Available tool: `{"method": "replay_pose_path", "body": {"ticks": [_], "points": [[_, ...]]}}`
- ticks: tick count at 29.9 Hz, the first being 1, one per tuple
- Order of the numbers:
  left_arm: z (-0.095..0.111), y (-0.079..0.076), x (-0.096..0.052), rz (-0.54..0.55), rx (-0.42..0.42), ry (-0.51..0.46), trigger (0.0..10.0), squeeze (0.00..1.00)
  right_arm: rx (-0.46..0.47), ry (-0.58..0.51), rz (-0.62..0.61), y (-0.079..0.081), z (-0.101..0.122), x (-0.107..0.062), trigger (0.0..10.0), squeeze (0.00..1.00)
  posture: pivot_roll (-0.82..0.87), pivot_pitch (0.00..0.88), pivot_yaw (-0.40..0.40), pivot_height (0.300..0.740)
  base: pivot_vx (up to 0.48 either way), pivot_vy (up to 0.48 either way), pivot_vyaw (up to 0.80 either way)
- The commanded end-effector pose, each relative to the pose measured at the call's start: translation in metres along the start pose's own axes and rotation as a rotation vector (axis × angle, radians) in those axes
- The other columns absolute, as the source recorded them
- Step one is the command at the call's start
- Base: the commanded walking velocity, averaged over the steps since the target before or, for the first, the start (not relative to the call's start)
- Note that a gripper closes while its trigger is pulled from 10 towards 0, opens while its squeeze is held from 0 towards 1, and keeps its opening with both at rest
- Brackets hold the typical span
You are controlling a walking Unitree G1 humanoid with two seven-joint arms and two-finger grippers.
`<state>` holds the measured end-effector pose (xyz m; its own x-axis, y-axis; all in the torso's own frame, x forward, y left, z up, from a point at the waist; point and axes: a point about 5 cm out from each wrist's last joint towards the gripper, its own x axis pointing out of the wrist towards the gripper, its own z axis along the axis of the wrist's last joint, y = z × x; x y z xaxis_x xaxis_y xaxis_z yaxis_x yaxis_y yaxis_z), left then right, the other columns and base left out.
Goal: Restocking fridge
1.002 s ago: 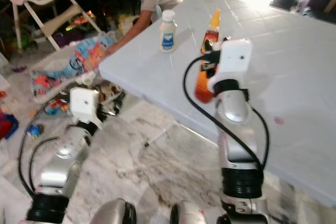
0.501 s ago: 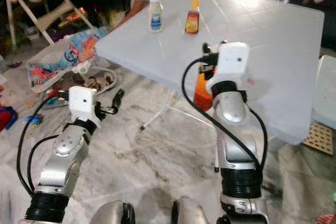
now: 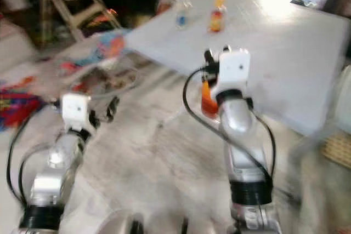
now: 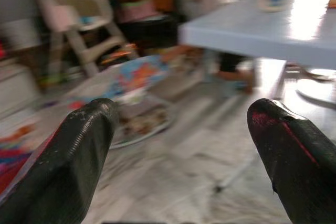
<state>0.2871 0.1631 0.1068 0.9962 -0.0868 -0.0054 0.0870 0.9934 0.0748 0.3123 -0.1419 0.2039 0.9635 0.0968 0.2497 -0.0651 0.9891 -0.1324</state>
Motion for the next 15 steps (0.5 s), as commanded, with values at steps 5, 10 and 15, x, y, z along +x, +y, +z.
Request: {"method": "replay_pose_path", "body": {"ticks": [5,10,15], "points": [[0.0,0.02,0.0,0.166,0.043,-0.013,10.0,0.0,0.011,-0.037,0.008,0.002,0.007,0.003,10.0,0.0,-0.04,0.073,0.007,0.74,0.0,0.0,0.8],[-0.004,0.036,-0.004,0.275,0.089,0.004,10.0,0.0,0.019,-0.018,0.016,0.008,0.0,0.002,10.0,0.0,-0.03,0.072,0.002,0.74,0.0,0.0,0.8],[-0.001,0.044,-0.015,0.297,0.101,-0.006,10.0,0.0,0.006,0.003,0.019,0.008,-0.012,0.004,10.0,0.0,0.04,0.071,-0.013,0.74,0.0,0.0,0.8]]}}
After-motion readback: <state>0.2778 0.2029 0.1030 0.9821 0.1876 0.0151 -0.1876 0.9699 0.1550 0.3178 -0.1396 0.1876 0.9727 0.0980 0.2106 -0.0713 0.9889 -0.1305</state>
